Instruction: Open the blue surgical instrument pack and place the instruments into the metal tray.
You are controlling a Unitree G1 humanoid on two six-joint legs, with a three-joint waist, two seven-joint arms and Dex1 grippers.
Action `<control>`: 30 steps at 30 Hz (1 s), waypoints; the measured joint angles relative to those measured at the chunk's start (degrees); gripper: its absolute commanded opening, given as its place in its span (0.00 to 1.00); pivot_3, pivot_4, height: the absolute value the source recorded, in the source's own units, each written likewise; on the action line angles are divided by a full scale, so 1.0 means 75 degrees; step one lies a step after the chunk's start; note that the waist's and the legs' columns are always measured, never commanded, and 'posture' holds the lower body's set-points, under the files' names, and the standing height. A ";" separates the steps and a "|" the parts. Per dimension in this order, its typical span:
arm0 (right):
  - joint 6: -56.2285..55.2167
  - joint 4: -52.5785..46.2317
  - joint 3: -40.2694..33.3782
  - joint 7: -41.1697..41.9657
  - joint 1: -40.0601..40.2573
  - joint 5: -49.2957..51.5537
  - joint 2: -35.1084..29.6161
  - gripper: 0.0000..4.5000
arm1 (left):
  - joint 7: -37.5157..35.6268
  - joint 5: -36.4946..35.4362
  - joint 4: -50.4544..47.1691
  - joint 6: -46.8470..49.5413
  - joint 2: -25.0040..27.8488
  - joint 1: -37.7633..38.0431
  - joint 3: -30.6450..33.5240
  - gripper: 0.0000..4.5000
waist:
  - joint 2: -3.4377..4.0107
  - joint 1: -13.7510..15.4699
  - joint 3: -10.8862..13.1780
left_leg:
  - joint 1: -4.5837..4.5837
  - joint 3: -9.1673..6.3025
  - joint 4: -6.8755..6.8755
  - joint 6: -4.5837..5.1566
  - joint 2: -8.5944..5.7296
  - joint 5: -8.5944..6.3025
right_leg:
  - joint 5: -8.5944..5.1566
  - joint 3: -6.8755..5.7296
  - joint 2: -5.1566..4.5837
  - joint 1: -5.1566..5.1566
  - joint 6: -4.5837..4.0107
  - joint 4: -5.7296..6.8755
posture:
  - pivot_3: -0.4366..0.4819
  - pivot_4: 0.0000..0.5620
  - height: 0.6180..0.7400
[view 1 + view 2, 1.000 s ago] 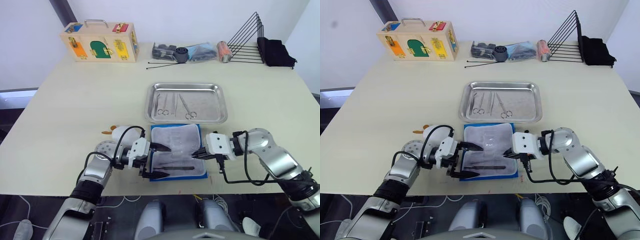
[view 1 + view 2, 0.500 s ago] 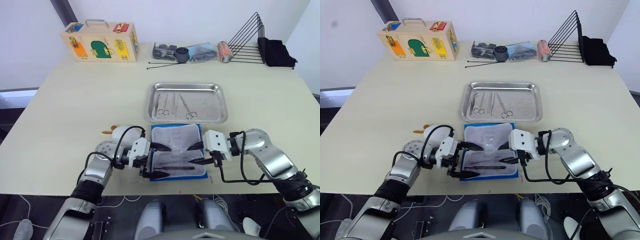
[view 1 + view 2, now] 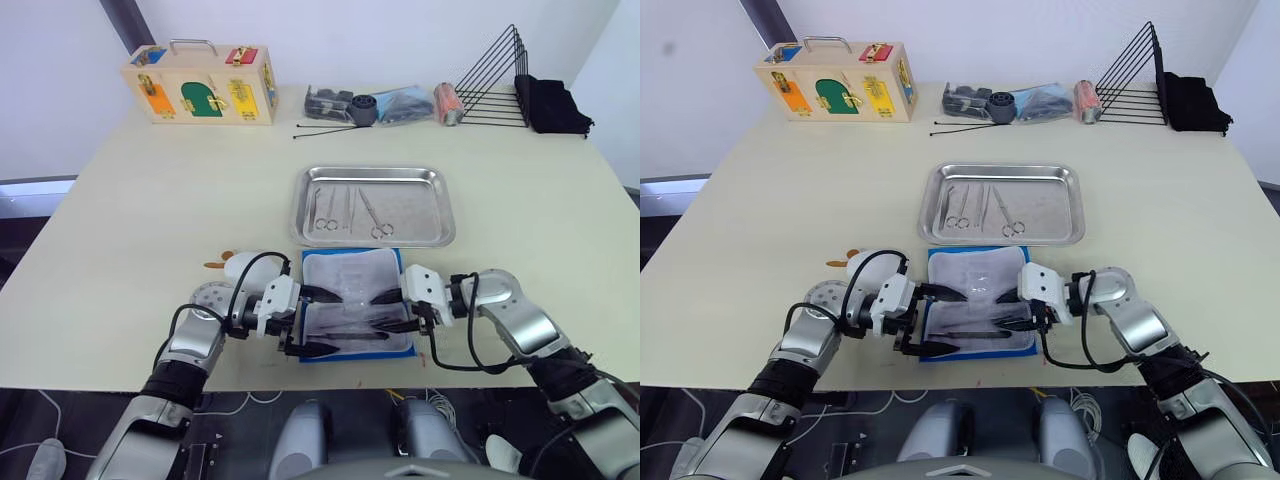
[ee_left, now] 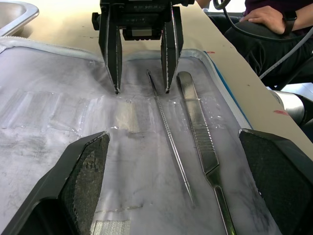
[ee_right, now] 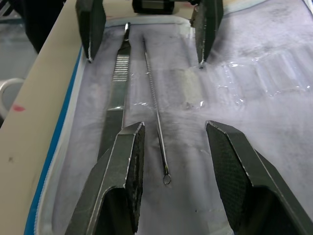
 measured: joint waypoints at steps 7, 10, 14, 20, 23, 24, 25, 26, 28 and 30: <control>-0.0777 0.0599 0.0123 0.0123 -0.0129 -0.0140 0.0064 0.03 | 0.0031 0.0000 0.0011 0.0001 0.0001 0.0006 0.0002 1.00 | -0.0003 -0.0005 -0.0014 | 0.0006 0.0000 0.0000 0.0000 0.0000 0.0000 | 0.0000 0.0001 0.0000 0.0005 0.0000 0.0000 | 0.48 0.27 1.00; -0.1137 0.0749 0.0219 0.0149 -0.0174 -0.0237 0.0061 0.01 | 0.0055 0.0000 0.0009 0.0003 0.0012 0.0015 0.0004 1.00 | -0.0012 -0.0016 -0.0042 | 0.0011 -0.0001 0.0000 0.0000 0.0001 0.0000 | 0.0000 0.0001 0.0001 0.0008 0.0000 0.0001 | 0.48 0.27 1.00; -0.1348 0.0856 0.0249 0.0146 -0.0202 -0.0253 0.0057 0.01 | 0.0058 0.0000 0.0010 0.0005 0.0012 0.0004 0.0002 1.00 | -0.0018 -0.0018 -0.0070 | 0.0012 0.0000 -0.0001 0.0000 0.0001 0.0000 | 0.0000 0.0002 0.0001 0.0009 0.0000 0.0001 | 0.48 0.27 1.00; -0.1171 0.0622 0.0246 0.0104 -0.0195 -0.0281 0.0009 0.01 | 0.0058 0.0000 0.0005 0.0009 0.0012 -0.0010 0.0002 1.00 | -0.0017 -0.0014 -0.0073 | 0.0010 -0.0001 -0.0001 0.0000 0.0001 0.0000 | 0.0000 0.0002 0.0001 0.0008 -0.0001 0.0001 | 0.48 0.27 1.00; -0.0937 0.0336 0.0250 0.0088 -0.0195 -0.0390 -0.0083 0.01 | 0.0058 0.0000 0.0007 0.0009 0.0010 -0.0015 -0.0003 1.00 | -0.0015 -0.0001 -0.0071 | 0.0005 -0.0001 -0.0001 0.0000 0.0001 0.0000 | 0.0000 0.0001 0.0001 0.0005 -0.0001 -0.0001 | 0.48 0.27 1.00; -0.0761 0.0092 0.0248 0.0089 -0.0198 -0.0464 -0.0228 0.01 | 0.0058 0.0000 0.0006 0.0010 0.0010 -0.0014 -0.0002 1.00 | -0.0014 0.0002 -0.0070 | 0.0004 0.0000 -0.0001 0.0000 0.0001 0.0000 | 0.0000 0.0001 0.0000 0.0004 -0.0001 -0.0002 | 0.48 0.27 1.00; -0.0739 0.0076 0.0247 0.0089 -0.0198 -0.0470 -0.0238 0.01 | 0.0058 0.0000 0.0006 0.0011 0.0010 -0.0014 -0.0002 1.00 | -0.0014 0.0001 -0.0070 | 0.0004 0.0000 -0.0001 0.0000 0.0001 0.0000 | 0.0000 0.0002 0.0000 0.0004 -0.0001 -0.0002 | 0.48 0.27 1.00; -0.0648 -0.0045 0.0250 0.0089 -0.0198 -0.0498 -0.0279 0.01 | 0.0059 0.0000 0.0004 0.0011 0.0009 -0.0011 -0.0002 1.00 | -0.0012 0.0000 -0.0068 | 0.0003 0.0000 -0.0001 0.0000 0.0001 0.0000 | 0.0000 0.0002 0.0000 0.0003 -0.0001 -0.0001 | 0.48 0.27 1.00; -0.0410 -0.0379 0.0249 0.0099 -0.0216 -0.0568 -0.0428 0.01 | 0.0059 0.0000 0.0005 0.0011 0.0010 -0.0008 -0.0001 1.00 | -0.0011 0.0000 -0.0067 | 0.0001 0.0000 -0.0001 0.0000 0.0001 0.0000 | 0.0000 0.0001 0.0000 0.0002 -0.0001 -0.0002 | 0.48 0.27 1.00; -0.0175 -0.0617 0.0249 0.0121 -0.0229 -0.0623 -0.0545 0.01 | 0.0059 0.0000 0.0005 0.0011 0.0010 -0.0005 -0.0001 1.00 | -0.0010 0.0000 -0.0065 | 0.0000 0.0000 -0.0001 0.0000 0.0001 0.0000 | 0.0000 0.0001 0.0000 0.0001 -0.0001 -0.0002 | 0.48 0.27 1.00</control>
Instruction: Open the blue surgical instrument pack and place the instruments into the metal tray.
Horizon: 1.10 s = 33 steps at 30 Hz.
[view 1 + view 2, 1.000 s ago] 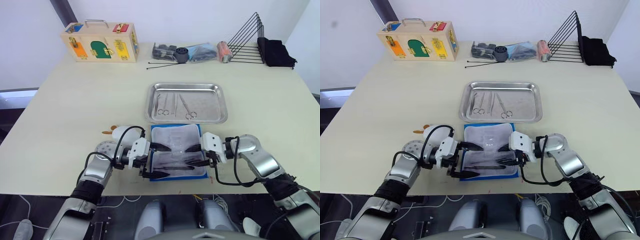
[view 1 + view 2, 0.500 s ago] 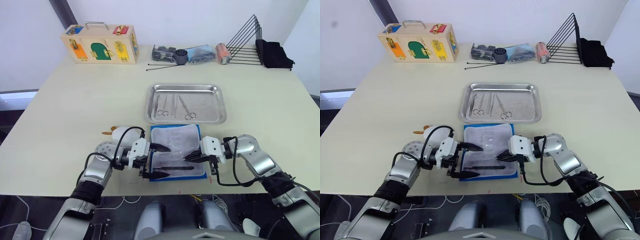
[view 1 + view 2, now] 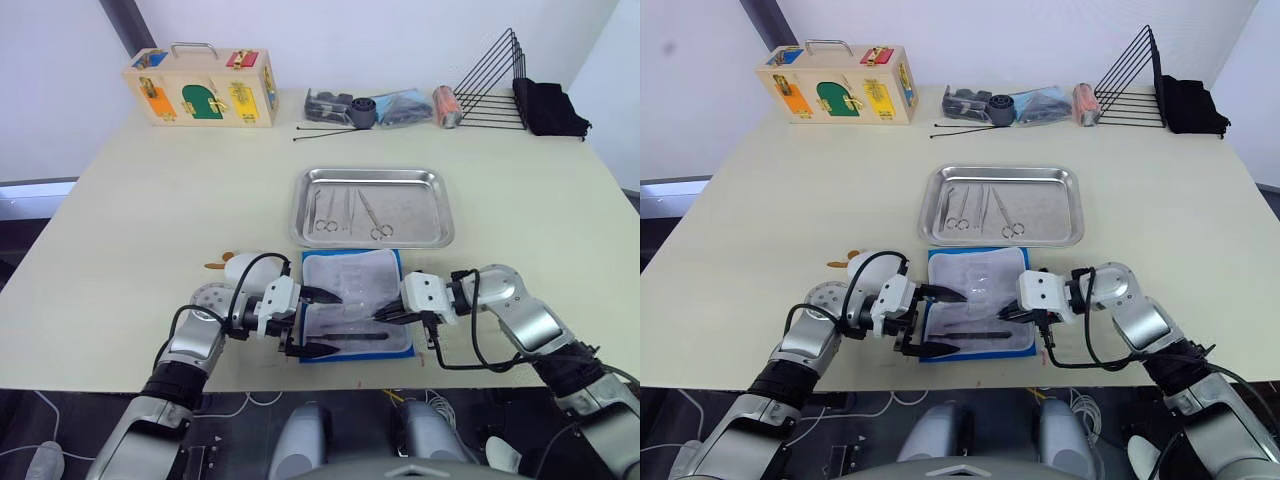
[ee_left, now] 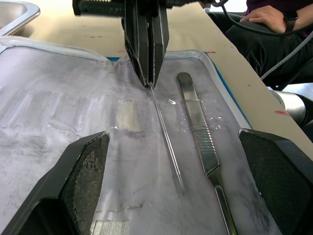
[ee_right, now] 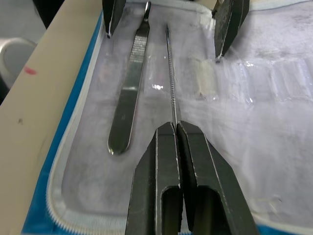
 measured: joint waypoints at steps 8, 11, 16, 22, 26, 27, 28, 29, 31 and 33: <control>0.0442 -0.0637 0.0076 0.0151 -0.0244 -0.0448 -0.0418 0.01 | 0.0001 0.0000 0.0005 0.0000 -0.0005 -0.0001 -0.0001 1.00 | 0.0002 0.0000 0.0003 | -0.0001 0.0000 0.0000 0.0000 0.0000 0.0000 | 0.0000 -0.0001 0.0000 -0.0001 0.0000 -0.0001 | 0.48 0.27 1.00; 0.0664 -0.0905 0.0087 0.0192 -0.0274 -0.0483 -0.0488 0.01 | 0.0001 0.0000 0.0014 0.0000 -0.0011 -0.0015 -0.0001 1.00 | 0.0003 0.0006 0.0004 | -0.0003 -0.0001 0.0000 0.0000 0.0000 0.0000 | 0.0000 -0.0002 0.0000 -0.0001 0.0000 -0.0001 | 0.48 0.27 1.00; 0.0962 -0.1330 0.0101 0.0319 -0.0373 -0.0546 -0.0769 0.01 | -0.0005 0.0000 0.0032 -0.0001 -0.0012 -0.0025 -0.0001 1.00 | 0.0003 0.0007 0.0004 | -0.0002 -0.0002 0.0000 0.0000 0.0000 0.0000 | 0.0000 -0.0002 0.0000 -0.0001 0.0000 -0.0001 | 0.48 0.27 1.00; 0.1241 -0.1708 0.0101 0.0372 -0.0400 -0.0585 -0.1015 0.01 | -0.0010 -0.0001 0.0039 -0.0003 -0.0017 -0.0033 -0.0001 1.00 | 0.0003 0.0012 0.0005 | -0.0003 -0.0002 0.0000 0.0000 0.0000 0.0000 | 0.0000 -0.0002 0.0000 -0.0001 0.0000 -0.0001 | 0.48 0.27 1.00; 0.1343 -0.1916 0.0094 0.0459 -0.0476 -0.0590 -0.1249 0.01 | -0.0020 0.0000 0.0058 -0.0008 -0.0032 -0.0053 -0.0005 1.00 | 0.0003 0.0017 0.0005 | -0.0003 -0.0001 0.0000 0.0000 0.0000 0.0000 | 0.0000 -0.0002 0.0000 -0.0001 0.0000 -0.0003 | 0.48 0.27 1.00; 0.1340 -0.1929 0.0091 0.0473 -0.0476 -0.0589 -0.1312 0.01 | -0.0020 0.0000 0.0061 -0.0010 -0.0038 -0.0055 -0.0005 1.00 | 0.0006 0.0024 0.0007 | -0.0003 -0.0001 0.0000 0.0000 -0.0001 0.0000 | 0.0000 -0.0002 -0.0001 -0.0002 0.0000 -0.0003 | 0.48 0.27 1.00; 0.1337 -0.1951 0.0060 0.0501 -0.0475 -0.0586 -0.1426 0.01 | -0.0022 0.0000 0.0064 -0.0015 -0.0040 -0.0056 -0.0005 1.00 | 0.0005 0.0025 0.0007 | -0.0003 -0.0001 0.0000 0.0000 -0.0001 0.0000 | 0.0000 -0.0002 -0.0001 -0.0002 0.0000 -0.0004 | 0.48 0.27 1.00; 0.1336 -0.1957 0.0043 0.0507 -0.0474 -0.0585 -0.1455 0.01 | -0.0022 0.0000 0.0065 -0.0016 -0.0040 -0.0056 -0.0004 1.00 | 0.0005 0.0024 0.0007 | -0.0004 -0.0001 0.0000 0.0000 -0.0001 0.0000 | 0.0000 -0.0002 -0.0001 -0.0001 0.0000 -0.0003 | 0.48 0.27 1.00; 0.1319 -0.1995 -0.0100 0.0565 -0.0459 -0.0540 -0.1730 0.01 | -0.0025 0.0000 0.0079 -0.0030 -0.0042 -0.0059 -0.0006 1.00 | 0.0005 0.0025 0.0008 | -0.0003 -0.0001 0.0000 0.0000 -0.0001 0.0000 | 0.0000 -0.0002 -0.0001 -0.0001 0.0000 -0.0004 | 0.48 0.27 1.00; 0.1282 -0.2027 -0.0157 0.0620 -0.0433 -0.0510 -0.1906 0.01 | -0.0029 0.0000 0.0091 -0.0042 -0.0047 -0.0060 -0.0006 1.00 | 0.0005 0.0024 0.0008 | -0.0003 -0.0002 0.0000 0.0000 -0.0001 0.0000 | 0.0000 -0.0003 -0.0001 -0.0001 0.0000 -0.0003 | 0.48 0.27 1.00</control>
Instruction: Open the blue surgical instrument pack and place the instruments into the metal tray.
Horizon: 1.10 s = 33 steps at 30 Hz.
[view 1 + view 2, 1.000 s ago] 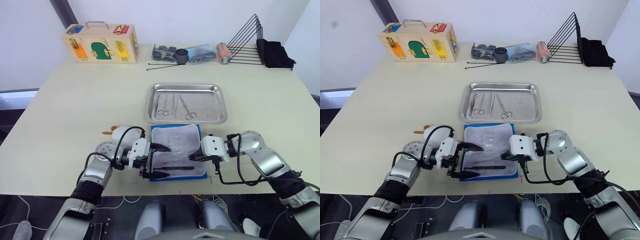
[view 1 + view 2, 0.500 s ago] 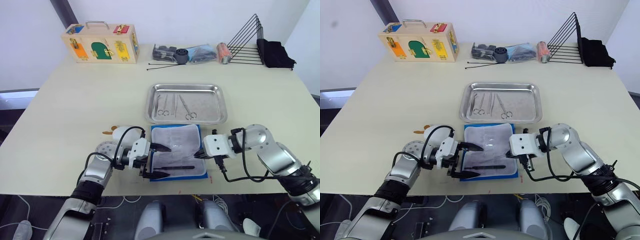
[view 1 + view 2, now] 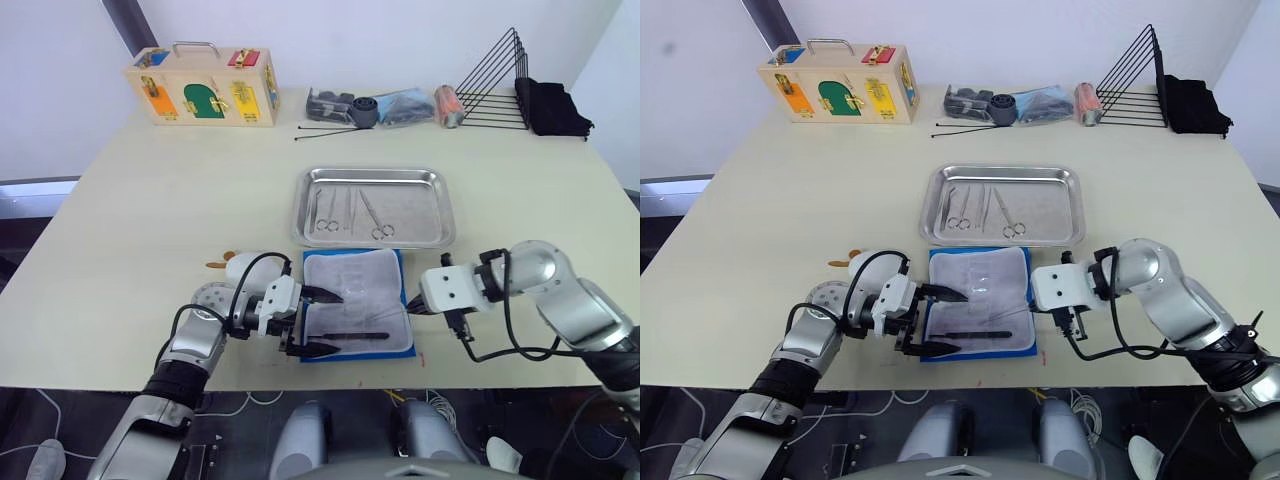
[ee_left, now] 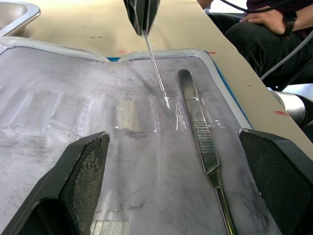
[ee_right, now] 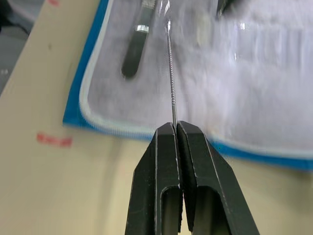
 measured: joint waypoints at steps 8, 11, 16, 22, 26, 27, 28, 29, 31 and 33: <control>-0.0350 -0.0080 -0.0556 0.0250 0.0277 0.0209 -0.0830 0.01 | -0.0013 0.0003 0.0051 -0.0074 -0.0042 -0.0016 -0.0003 1.00 | 0.0006 0.0008 0.0004 | -0.0002 0.0001 0.0000 0.0000 -0.0001 0.0000 | 0.0000 0.0000 -0.0001 0.0000 0.0000 -0.0001 | 0.48 0.27 1.00; -0.0519 -0.0087 -0.0897 0.0391 0.0432 0.0326 -0.1267 0.01 | -0.0033 0.0002 0.0065 -0.0088 -0.0053 -0.0013 -0.0004 1.00 | 0.0007 0.0010 0.0004 | -0.0002 0.0002 0.0000 0.0000 -0.0001 0.0000 | 0.0000 0.0001 -0.0002 0.0001 0.0001 -0.0003 | 0.48 0.27 1.00; -0.0810 -0.0082 -0.1550 0.0637 0.0726 0.0611 -0.1968 0.01 | -0.0085 0.0002 0.0166 -0.0159 -0.0081 -0.0037 -0.0004 1.00 | 0.0014 0.0001 0.0002 | 0.0003 0.0004 0.0000 0.0000 -0.0001 0.0000 | 0.0000 0.0003 -0.0002 0.0002 0.0000 -0.0002 | 0.48 0.27 1.00; -0.1112 0.0125 -0.2385 0.0869 0.1148 0.0973 -0.2604 0.01 | -0.0123 0.0003 0.0216 -0.0259 -0.0112 -0.0044 0.0006 1.00 | 0.0019 0.0013 0.0003 | 0.0002 0.0006 0.0000 0.0000 -0.0001 0.0000 | 0.0000 0.0005 -0.0002 0.0002 0.0001 -0.0005 | 0.48 0.27 1.00; -0.0762 0.0530 -0.2874 0.0662 0.1124 0.1323 -0.2507 0.01 | -0.0125 0.0003 0.0235 -0.0280 -0.0114 -0.0043 0.0009 1.00 | 0.0023 0.0009 0.0000 | 0.0003 0.0006 0.0000 0.0000 -0.0001 0.0000 | 0.0000 0.0007 -0.0002 0.0003 0.0000 -0.0004 | 0.48 0.27 1.00; -0.0519 0.0584 -0.2957 0.0508 0.1046 0.1451 -0.2333 0.01 | -0.0125 0.0004 0.0239 -0.0281 -0.0113 -0.0040 0.0011 1.00 | 0.0024 0.0007 -0.0001 | 0.0004 0.0008 0.0000 0.0000 -0.0001 0.0000 | 0.0000 0.0008 -0.0002 0.0003 0.0000 -0.0004 | 0.48 0.27 1.00; -0.0318 0.0635 -0.2979 0.0372 0.0962 0.1552 -0.2177 0.01 | -0.0123 0.0004 0.0244 -0.0281 -0.0114 -0.0042 0.0011 1.00 | 0.0025 0.0002 -0.0001 | 0.0004 0.0007 0.0000 0.0000 -0.0001 0.0000 | 0.0000 0.0010 -0.0002 0.0003 0.0000 -0.0003 | 0.48 0.27 1.00; -0.0162 0.0696 -0.2982 0.0238 0.0883 0.1614 -0.2035 0.01 | -0.0120 0.0006 0.0246 -0.0281 -0.0120 -0.0044 0.0006 1.00 | 0.0026 0.0006 -0.0002 | 0.0004 0.0007 0.0000 0.0000 -0.0001 0.0000 | 0.0000 0.0010 -0.0002 0.0003 0.0000 -0.0003 | 0.48 0.27 1.00; 0.0438 0.0806 -0.2985 -0.0150 0.0689 0.1841 -0.1611 0.01 | -0.0112 0.0005 0.0239 -0.0287 -0.0137 -0.0038 0.0017 1.00 | 0.0026 0.0014 -0.0002 | 0.0003 0.0006 0.0000 0.0000 -0.0001 0.0000 | 0.0000 0.0008 -0.0002 0.0003 0.0000 -0.0004 | 0.48 0.27 1.00; 0.1098 0.0859 -0.3022 -0.0640 0.0442 0.2095 -0.1058 0.01 | -0.0104 0.0011 0.0244 -0.0285 -0.0142 -0.0041 0.0011 1.00 | 0.0035 0.0012 -0.0002 | 0.0002 0.0005 0.0000 0.0000 -0.0002 0.0000 | 0.0001 0.0013 -0.0002 0.0002 0.0000 -0.0002 | 0.48 0.27 1.00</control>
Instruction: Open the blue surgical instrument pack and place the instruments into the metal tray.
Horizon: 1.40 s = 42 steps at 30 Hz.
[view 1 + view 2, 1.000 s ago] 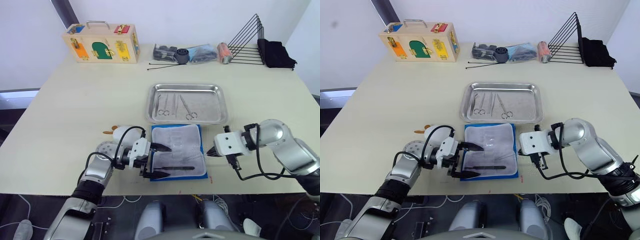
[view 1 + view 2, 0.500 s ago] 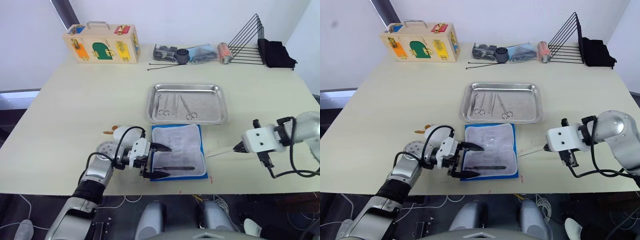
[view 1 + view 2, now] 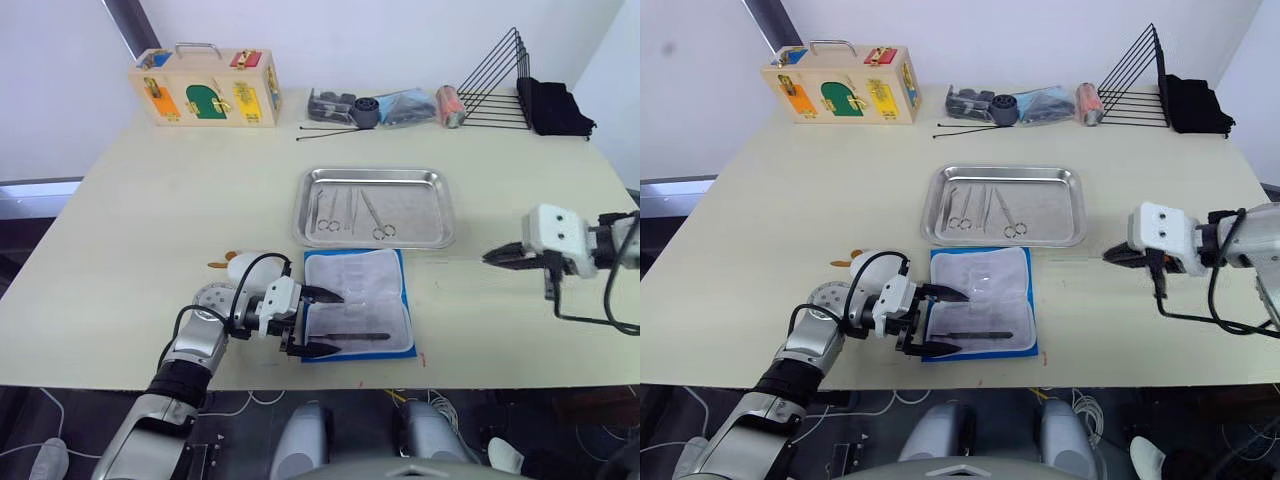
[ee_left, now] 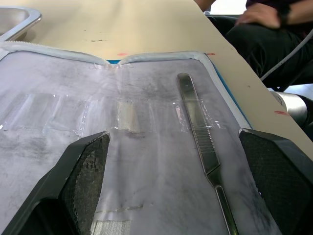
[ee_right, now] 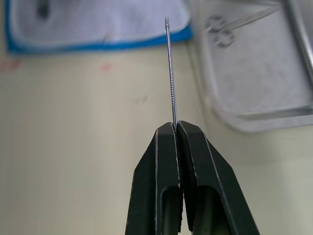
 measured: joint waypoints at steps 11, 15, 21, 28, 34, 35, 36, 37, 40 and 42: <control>0.3009 0.0228 -0.0043 -0.3023 -0.1119 0.0190 0.2226 0.01 | 0.0127 0.0000 -0.0131 0.0025 0.0025 0.0102 -0.0001 1.00 | 0.0016 -0.0004 0.0004 | -0.0009 -0.0001 -0.0001 0.0000 -0.0001 0.0000 | 0.0000 -0.0005 0.0000 -0.0004 0.0000 0.0000 | 0.48 0.27 1.00; 0.3501 0.0553 0.0271 -0.4400 -0.1527 -0.0270 0.3296 0.01 | 0.0146 0.0001 -0.0188 0.0068 0.0083 0.0120 0.0018 1.00 | 0.0019 -0.0042 0.0004 | -0.0004 0.0000 -0.0003 0.0000 0.0000 0.0000 | 0.0000 -0.0003 0.0001 -0.0006 0.0000 0.0007 | 0.48 0.27 1.00; 0.3911 0.1520 0.0502 -0.5624 -0.2138 -0.0616 0.4488 0.01 | 0.0168 0.0000 -0.0271 0.0144 0.0089 0.0154 0.0006 1.00 | 0.0021 -0.0036 0.0006 | -0.0013 0.0000 -0.0003 0.0000 -0.0001 0.0000 | 0.0000 -0.0006 0.0000 -0.0009 0.0000 0.0002 | 0.48 0.27 1.00; 0.3837 0.2903 0.0513 -0.6474 -0.2595 -0.0931 0.5360 0.01 | 0.0216 -0.0002 -0.0309 0.0181 0.0103 0.0180 0.0008 1.00 | 0.0024 -0.0051 0.0007 | -0.0012 -0.0001 -0.0005 0.0000 0.0000 0.0000 | 0.0000 -0.0006 0.0000 -0.0011 0.0000 0.0004 | 0.48 0.27 1.00; 0.3536 0.3611 0.0507 -0.6728 -0.2793 -0.1080 0.5806 0.01 | 0.0247 -0.0003 -0.0351 0.0180 0.0144 0.0276 0.0033 1.00 | 0.0025 -0.0094 0.0008 | -0.0009 -0.0003 -0.0007 0.0001 0.0000 0.0000 | 0.0001 -0.0007 0.0000 -0.0011 0.0000 0.0007 | 0.48 0.27 1.00; 0.3460 0.3720 0.0507 -0.6751 -0.2814 -0.1089 0.5879 0.01 | 0.0254 -0.0003 -0.0367 0.0180 0.0145 0.0292 0.0040 1.00 | 0.0025 -0.0119 0.0008 | -0.0011 -0.0004 -0.0008 0.0000 0.0000 0.0000 | 0.0001 -0.0007 0.0000 -0.0011 0.0000 0.0006 | 0.48 0.27 1.00; 0.3434 0.3787 0.0508 -0.6768 -0.2822 -0.1095 0.5912 0.01 | 0.0260 -0.0003 -0.0375 0.0180 0.0145 0.0299 0.0042 1.00 | 0.0025 -0.0126 0.0008 | -0.0011 -0.0005 -0.0008 0.0000 0.0000 0.0000 | 0.0001 -0.0007 0.0000 -0.0011 0.0000 0.0006 | 0.48 0.27 1.00; 0.3428 0.3822 0.0508 -0.6778 -0.2822 -0.1099 0.5917 0.01 | 0.0267 -0.0003 -0.0381 0.0180 0.0145 0.0304 0.0043 1.00 | 0.0025 -0.0129 0.0008 | -0.0011 -0.0005 -0.0008 0.0000 0.0000 0.0000 | 0.0001 -0.0007 -0.0001 -0.0011 0.0000 0.0005 | 0.48 0.27 1.00; 0.3424 0.3883 0.0506 -0.6796 -0.2822 -0.1123 0.5930 0.01 | 0.0287 -0.0003 -0.0419 0.0180 0.0176 0.0336 0.0068 1.00 | 0.0025 -0.0172 0.0008 | -0.0010 -0.0008 -0.0008 0.0000 0.0000 0.0000 | 0.0001 -0.0005 -0.0004 -0.0011 0.0000 0.0006 | 0.48 0.27 1.00; 0.3425 0.3883 0.0505 -0.6782 -0.2822 -0.1119 0.5939 0.01 | 0.0292 -0.0003 -0.0430 0.0180 0.0183 0.0339 0.0075 1.00 | 0.0025 -0.0186 0.0008 | -0.0010 -0.0009 -0.0008 0.0000 0.0000 0.0000 | 0.0001 -0.0006 -0.0004 -0.0011 0.0000 0.0007 | 0.48 0.27 1.00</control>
